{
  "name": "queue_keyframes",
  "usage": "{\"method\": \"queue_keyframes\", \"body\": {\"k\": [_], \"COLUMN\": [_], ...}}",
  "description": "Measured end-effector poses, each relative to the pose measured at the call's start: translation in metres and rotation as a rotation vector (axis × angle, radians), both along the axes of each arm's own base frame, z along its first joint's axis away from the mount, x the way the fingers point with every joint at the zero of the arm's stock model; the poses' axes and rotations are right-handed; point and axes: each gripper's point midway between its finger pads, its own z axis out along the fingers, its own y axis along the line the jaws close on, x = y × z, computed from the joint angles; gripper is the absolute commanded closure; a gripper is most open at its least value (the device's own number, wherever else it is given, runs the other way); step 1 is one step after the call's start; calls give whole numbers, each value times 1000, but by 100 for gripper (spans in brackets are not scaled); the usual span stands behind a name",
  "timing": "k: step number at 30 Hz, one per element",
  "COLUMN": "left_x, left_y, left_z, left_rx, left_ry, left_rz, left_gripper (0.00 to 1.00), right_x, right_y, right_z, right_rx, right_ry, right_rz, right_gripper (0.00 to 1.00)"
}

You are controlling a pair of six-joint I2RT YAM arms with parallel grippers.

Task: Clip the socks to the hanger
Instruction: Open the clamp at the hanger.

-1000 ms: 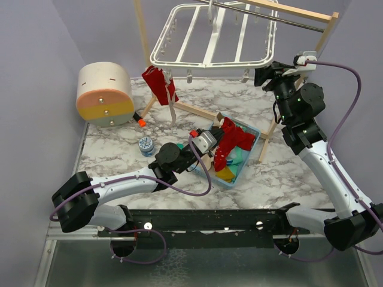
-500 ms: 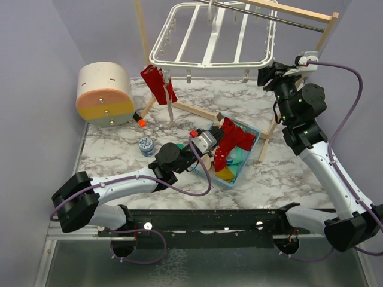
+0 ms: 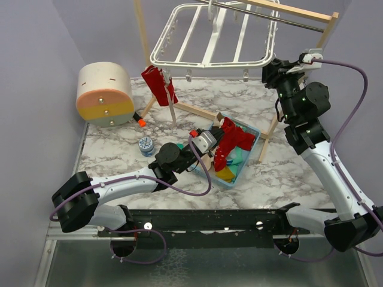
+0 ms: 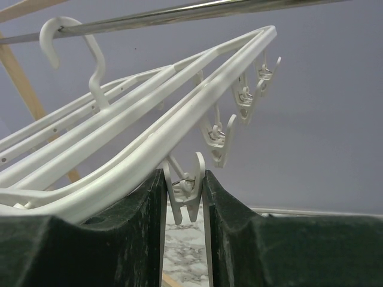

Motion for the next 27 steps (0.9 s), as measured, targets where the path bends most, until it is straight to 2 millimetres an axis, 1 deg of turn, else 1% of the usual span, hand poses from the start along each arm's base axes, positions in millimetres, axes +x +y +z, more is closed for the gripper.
{"method": "queue_keyframes", "body": {"k": [3, 10, 15, 18, 22, 27], "left_x": [0, 0, 0, 3, 13, 27], "left_y": [0, 0, -1, -7, -23, -45], "left_z": [0, 0, -1, 3, 18, 49], "left_rx": [0, -4, -5, -10, -35, -92], "left_ry": [1, 6, 9, 12, 8, -13], "left_rz": [0, -2, -4, -6, -9, -2], "left_gripper": [100, 100, 100, 100, 100, 100], "right_x": [-2, -3, 0, 1, 0, 1], "right_y": [1, 3, 6, 7, 4, -1], "right_z": [5, 11, 11, 12, 10, 5], "right_rx": [2, 12, 29, 46, 69, 92], "right_ry": [-8, 9, 49, 75, 108, 147], "right_rz": [6, 24, 33, 38, 27, -1], "right_gripper": [98, 99, 99, 99, 99, 99]}}
